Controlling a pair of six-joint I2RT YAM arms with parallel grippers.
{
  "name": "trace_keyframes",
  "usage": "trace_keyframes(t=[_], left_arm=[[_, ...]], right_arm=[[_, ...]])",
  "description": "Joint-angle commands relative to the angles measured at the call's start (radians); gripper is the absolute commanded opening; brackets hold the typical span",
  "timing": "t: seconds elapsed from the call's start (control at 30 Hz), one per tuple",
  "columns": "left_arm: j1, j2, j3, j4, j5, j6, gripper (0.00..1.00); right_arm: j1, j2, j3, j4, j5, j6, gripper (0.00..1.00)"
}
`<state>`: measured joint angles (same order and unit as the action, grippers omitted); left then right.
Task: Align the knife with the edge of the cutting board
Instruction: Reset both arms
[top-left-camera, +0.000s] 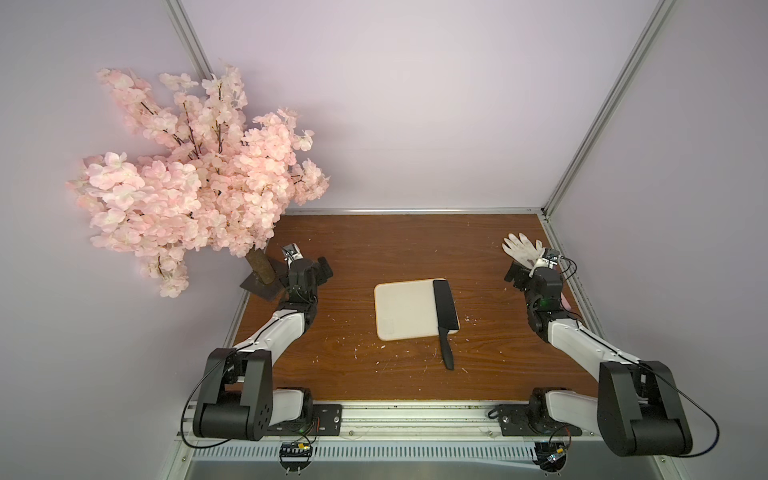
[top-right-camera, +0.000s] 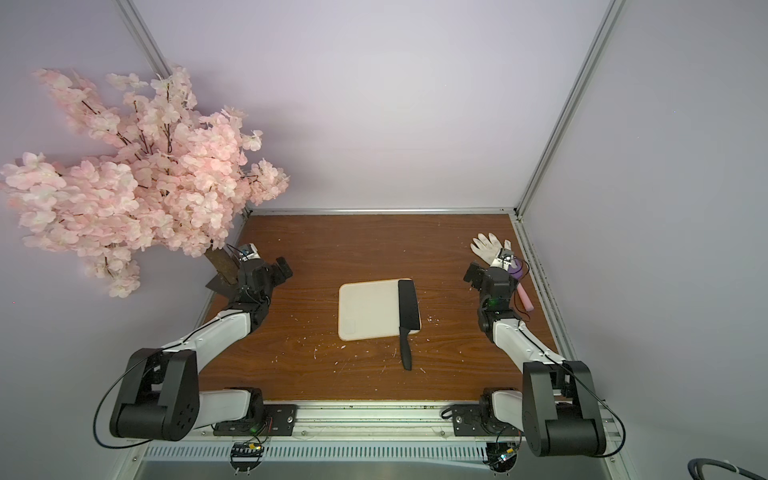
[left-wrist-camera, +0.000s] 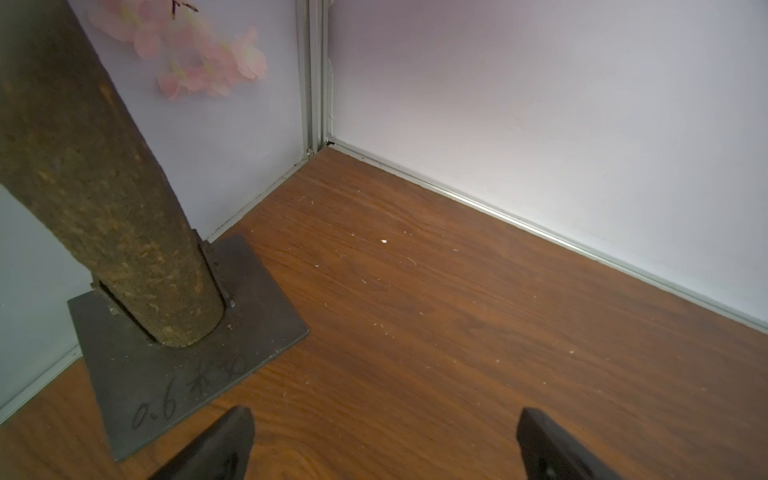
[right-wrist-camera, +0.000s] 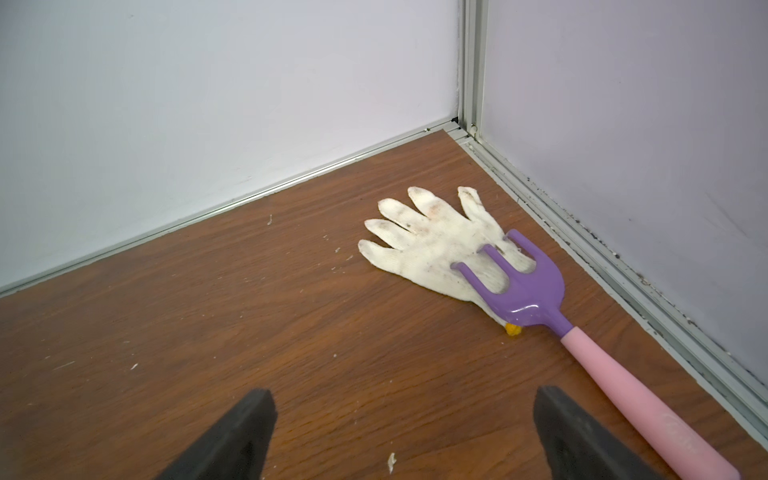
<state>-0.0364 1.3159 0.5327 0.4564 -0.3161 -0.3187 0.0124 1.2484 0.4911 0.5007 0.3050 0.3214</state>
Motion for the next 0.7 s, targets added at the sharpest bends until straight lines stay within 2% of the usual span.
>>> trace_keyframes(t=[0.0, 0.17, 0.27, 0.4, 0.47, 0.53, 0.67], left_arm=[[-0.004, 0.004, -0.074, 0.244, -0.045, 0.079, 1.0], [-0.003, 0.023, -0.128, 0.338, -0.036, 0.182, 1.0], [-0.001, 0.02, -0.188, 0.453, -0.018, 0.234, 0.99], [0.001, 0.033, -0.229, 0.507, 0.085, 0.263, 0.99], [-0.005, 0.04, -0.26, 0.552, 0.098, 0.284, 0.99], [-0.005, 0.056, -0.281, 0.591, 0.115, 0.297, 0.99], [-0.005, 0.118, -0.331, 0.74, 0.164, 0.298, 0.97]], right_arm=[[-0.004, 0.007, -0.012, 0.126, 0.045, -0.037, 0.99], [-0.003, 0.038, -0.075, 0.234, 0.03, -0.111, 0.99], [-0.003, 0.072, -0.125, 0.332, 0.011, -0.18, 0.99], [-0.004, 0.161, -0.187, 0.525, -0.036, -0.222, 1.0], [-0.002, 0.157, -0.176, 0.478, -0.067, -0.248, 1.0], [-0.006, 0.169, -0.225, 0.573, -0.079, -0.229, 1.0], [0.019, 0.275, -0.306, 0.842, -0.135, -0.285, 1.0]])
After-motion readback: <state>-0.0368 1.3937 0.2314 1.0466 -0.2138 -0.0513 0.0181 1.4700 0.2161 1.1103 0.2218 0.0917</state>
